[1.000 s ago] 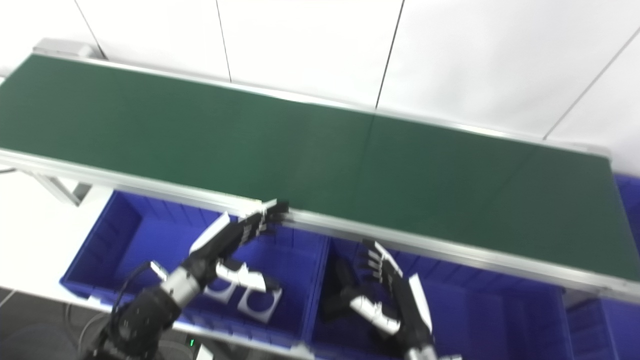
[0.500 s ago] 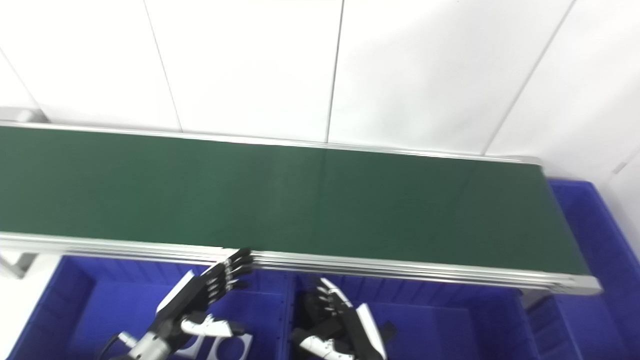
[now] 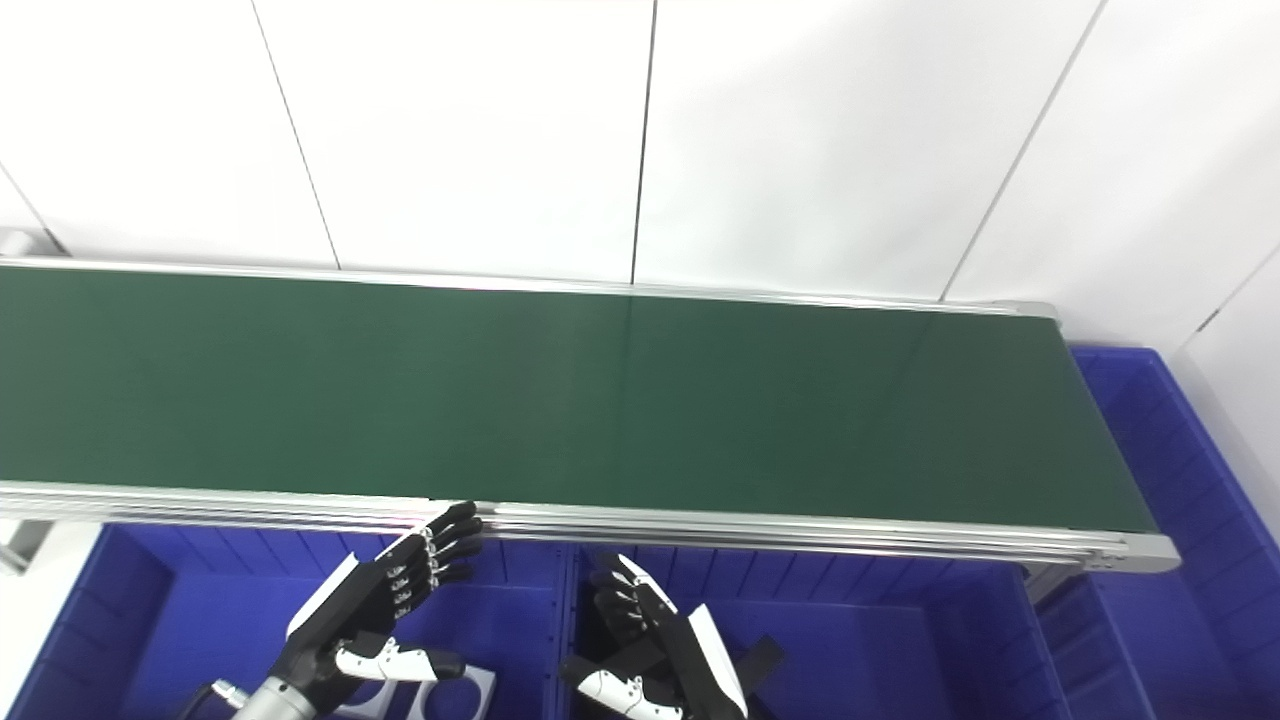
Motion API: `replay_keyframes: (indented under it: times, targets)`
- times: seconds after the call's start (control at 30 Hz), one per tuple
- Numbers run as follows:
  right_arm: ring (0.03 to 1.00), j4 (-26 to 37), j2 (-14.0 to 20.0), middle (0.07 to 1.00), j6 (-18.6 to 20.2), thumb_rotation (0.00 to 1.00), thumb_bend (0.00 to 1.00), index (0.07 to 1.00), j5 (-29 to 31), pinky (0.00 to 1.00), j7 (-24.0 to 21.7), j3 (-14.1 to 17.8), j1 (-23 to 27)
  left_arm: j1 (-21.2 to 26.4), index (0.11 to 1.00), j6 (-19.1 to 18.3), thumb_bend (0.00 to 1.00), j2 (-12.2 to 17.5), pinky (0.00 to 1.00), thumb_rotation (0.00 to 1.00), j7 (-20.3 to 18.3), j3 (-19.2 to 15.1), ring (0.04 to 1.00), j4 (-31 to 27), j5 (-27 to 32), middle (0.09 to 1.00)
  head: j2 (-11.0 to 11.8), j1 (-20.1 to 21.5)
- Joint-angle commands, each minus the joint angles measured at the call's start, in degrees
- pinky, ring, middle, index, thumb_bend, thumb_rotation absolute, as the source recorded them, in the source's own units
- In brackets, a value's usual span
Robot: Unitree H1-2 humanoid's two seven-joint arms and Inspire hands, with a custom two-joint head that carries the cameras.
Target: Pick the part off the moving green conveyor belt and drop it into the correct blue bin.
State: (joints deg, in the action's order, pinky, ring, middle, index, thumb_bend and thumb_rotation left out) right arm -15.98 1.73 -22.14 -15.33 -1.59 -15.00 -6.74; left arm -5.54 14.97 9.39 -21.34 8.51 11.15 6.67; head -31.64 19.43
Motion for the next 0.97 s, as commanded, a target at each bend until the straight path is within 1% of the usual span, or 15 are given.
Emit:
replay_keyframes:
  times: [0.0, 0.03, 0.07, 0.1, 0.2, 0.23, 0.27, 0.3, 0.33, 0.37, 0.43, 0.53, 0.63, 0.77, 0.93]
  targets:
    - [0.792, 1.15, -0.66, 0.84, -1.89, 0.59, 0.73, 0.894, 0.38, 0.72, 0.21, -0.21, 0.82, 0.65, 0.924, 1.8, 1.0, 0.18, 0.86, 0.24, -0.38, -0.35, 0.896, -0.93, 0.88, 0.917, -0.01, -0.09]
    - [0.792, 1.32, -0.62, 0.839, -1.58, 0.59, 0.73, 0.894, 0.39, 0.72, 0.17, -0.16, 0.87, 0.66, 0.922, 1.75, 1.0, 0.12, 0.85, 0.24, -0.34, -0.41, 0.895, -1.03, 0.89, 0.917, -0.68, -0.75]
    - [0.794, 1.44, -0.6, 0.84, -1.34, 0.59, 0.73, 0.894, 0.4, 0.72, 0.13, -0.13, 0.89, 0.66, 0.919, 1.72, 1.0, 0.07, 0.85, 0.23, -0.31, -0.45, 0.893, -1.11, 0.89, 0.915, -0.68, -0.75]
    - [0.795, 1.78, -0.52, 0.84, -0.93, 0.59, 0.73, 0.895, 0.35, 0.72, 0.09, -0.06, 0.9, 0.6, 0.917, 1.55, 1.0, -0.02, 0.85, 0.23, -0.21, -0.43, 0.891, -1.43, 0.77, 0.914, -1.7, -1.86]
    - [0.793, 2.38, -0.3, 0.838, -0.58, 0.63, 0.72, 0.893, 0.71, 0.72, -0.12, 0.17, 0.94, 0.46, 0.904, 1.27, 1.0, -0.28, 0.86, 0.24, 0.1, -0.28, 0.886, -2.12, 0.25, 0.905, -2.39, -3.03]
    - [0.792, 2.52, -0.22, 0.837, -0.65, 0.64, 0.72, 0.892, 1.35, 0.72, -0.34, 0.35, 0.95, 0.41, 0.901, 1.21, 1.0, -0.41, 0.86, 0.24, 0.17, -0.17, 0.884, -2.32, 0.12, 0.901, -3.16, -4.29]
    - [0.792, 2.62, -0.16, 0.836, -0.69, 0.65, 0.72, 0.891, 1.8, 0.72, -0.51, 0.48, 0.95, 0.37, 0.897, 1.17, 1.0, -0.5, 0.86, 0.24, 0.21, -0.1, 0.881, -2.45, 0.04, 0.897, -3.16, -4.29]
    - [0.792, 2.92, -0.04, 0.835, -0.47, 0.67, 0.72, 0.892, 2.24, 0.72, -0.71, 0.62, 0.93, 0.34, 0.892, 1.05, 1.0, -0.58, 0.86, 0.24, 0.32, 0.02, 0.878, -2.65, -0.23, 0.893, -3.82, -5.28]
    - [0.791, 3.14, 0.05, 0.835, -0.3, 0.67, 0.72, 0.892, 2.52, 0.72, -0.86, 0.71, 0.92, 0.32, 0.892, 0.97, 1.0, -0.64, 0.86, 0.24, 0.4, 0.09, 0.878, -2.79, -0.43, 0.893, -3.82, -5.28]
    - [0.791, 3.58, 0.17, 0.835, 0.07, 0.68, 0.72, 0.893, 2.63, 0.72, -0.94, 0.86, 0.91, 0.25, 0.89, 0.57, 1.0, -0.76, 0.86, 0.24, 0.79, 0.18, 0.877, -3.3, -1.05, 0.892, -4.66, -6.38]
    - [0.785, 4.46, 0.42, 0.828, 0.56, 0.7, 0.72, 0.884, 3.11, 0.71, -1.24, 1.17, 0.87, 0.17, 0.881, 0.13, 1.0, -1.09, 0.84, 0.24, 1.35, 0.34, 0.871, -4.12, -1.92, 0.886, -5.53, -8.13]
    - [0.775, 5.45, 0.75, 0.823, 1.3, 0.69, 0.71, 0.878, 4.46, 0.7, -1.94, 1.77, 0.87, 0.16, 0.877, -0.69, 1.0, -1.58, 0.83, 0.23, 1.73, 0.65, 0.875, -4.93, -2.46, 0.887, -6.89, -11.06]
    - [0.776, 6.57, 0.94, 0.822, 2.25, 0.67, 0.69, 0.88, 5.15, 0.7, -2.38, 2.31, 0.81, 0.16, 0.874, -1.43, 1.0, -1.98, 0.83, 0.24, 2.24, 0.94, 0.867, -5.57, -3.42, 0.883, -7.55, -11.36]
    - [0.776, 7.53, 1.12, 0.819, 3.1, 0.69, 0.69, 0.875, 5.25, 0.7, -2.68, 2.65, 0.82, 0.15, 0.868, -1.76, 1.0, -2.18, 0.81, 0.27, 3.06, 1.01, 0.856, -5.84, -5.25, 0.878, -7.71, -11.13]
    - [0.772, 7.64, 0.91, 0.814, 3.29, 0.68, 0.68, 0.872, 5.21, 0.7, -2.54, 2.82, 0.76, 0.13, 0.868, -1.66, 1.0, -2.29, 0.82, 0.26, 2.81, 0.93, 0.859, -5.68, -4.87, 0.878, -7.63, -10.84]
